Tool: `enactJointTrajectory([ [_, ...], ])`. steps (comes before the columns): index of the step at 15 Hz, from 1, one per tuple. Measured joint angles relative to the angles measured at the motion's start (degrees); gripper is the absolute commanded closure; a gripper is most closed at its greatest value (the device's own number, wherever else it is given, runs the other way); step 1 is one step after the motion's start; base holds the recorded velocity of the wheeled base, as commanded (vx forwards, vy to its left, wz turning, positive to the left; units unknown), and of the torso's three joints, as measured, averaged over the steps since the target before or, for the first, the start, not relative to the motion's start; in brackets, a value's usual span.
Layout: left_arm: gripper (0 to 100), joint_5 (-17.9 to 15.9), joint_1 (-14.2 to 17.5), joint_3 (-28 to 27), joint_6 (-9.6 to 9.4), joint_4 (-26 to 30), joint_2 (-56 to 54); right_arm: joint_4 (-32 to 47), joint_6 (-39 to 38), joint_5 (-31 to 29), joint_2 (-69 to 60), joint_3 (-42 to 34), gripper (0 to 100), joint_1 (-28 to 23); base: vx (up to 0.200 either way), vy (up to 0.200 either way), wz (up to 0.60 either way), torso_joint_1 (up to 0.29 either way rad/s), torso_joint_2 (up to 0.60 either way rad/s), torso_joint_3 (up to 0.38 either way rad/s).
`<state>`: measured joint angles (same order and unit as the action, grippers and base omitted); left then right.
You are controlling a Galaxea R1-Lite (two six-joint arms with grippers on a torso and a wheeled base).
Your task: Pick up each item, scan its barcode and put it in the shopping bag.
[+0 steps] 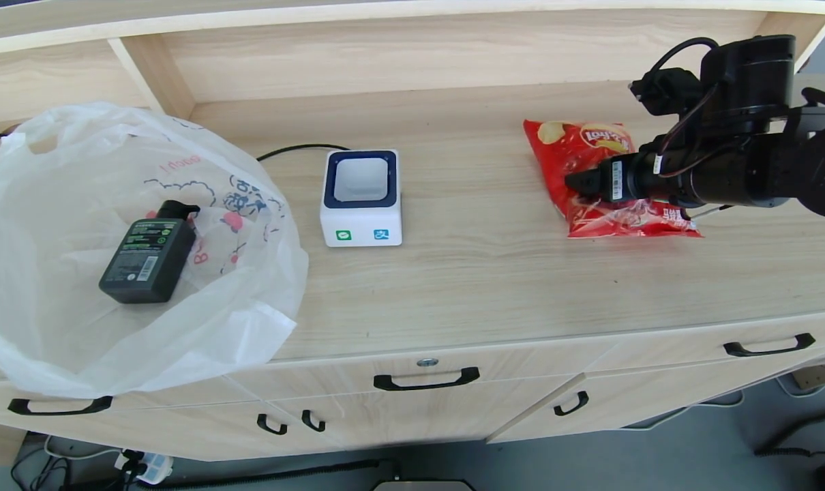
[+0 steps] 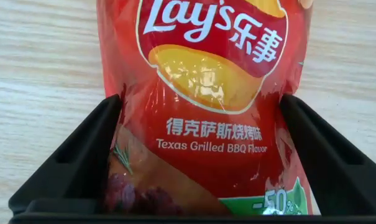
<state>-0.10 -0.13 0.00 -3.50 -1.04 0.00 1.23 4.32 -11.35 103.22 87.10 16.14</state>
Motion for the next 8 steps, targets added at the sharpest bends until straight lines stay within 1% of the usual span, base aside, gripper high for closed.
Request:
enactJointTrajectory([
  [2, 0, 0.0, -0.02, 0.0, 0.02, 0.0, 0.0, -0.17, -0.76, 0.13, 0.0, -0.66, 0, 0.0, 0.0, 0.0, 0.0, 0.0, 0.0, 0.0],
  [3, 0, 0.0, -0.02, 0.0, 0.13, 0.0, 0.0, -0.33, -0.88, 0.24, -0.02, -1.24, 100, 0.01, 0.0, 0.0, 0.0, 0.0, 0.0, 0.0],
  [8, 0, 0.0, 0.0, 0.0, -0.11, -0.07, 0.0, -1.58, -2.49, 0.62, -1.79, -4.74, 100, 0.01, 0.0, 0.0, 0.0, 0.0, 0.0, 0.0],
])
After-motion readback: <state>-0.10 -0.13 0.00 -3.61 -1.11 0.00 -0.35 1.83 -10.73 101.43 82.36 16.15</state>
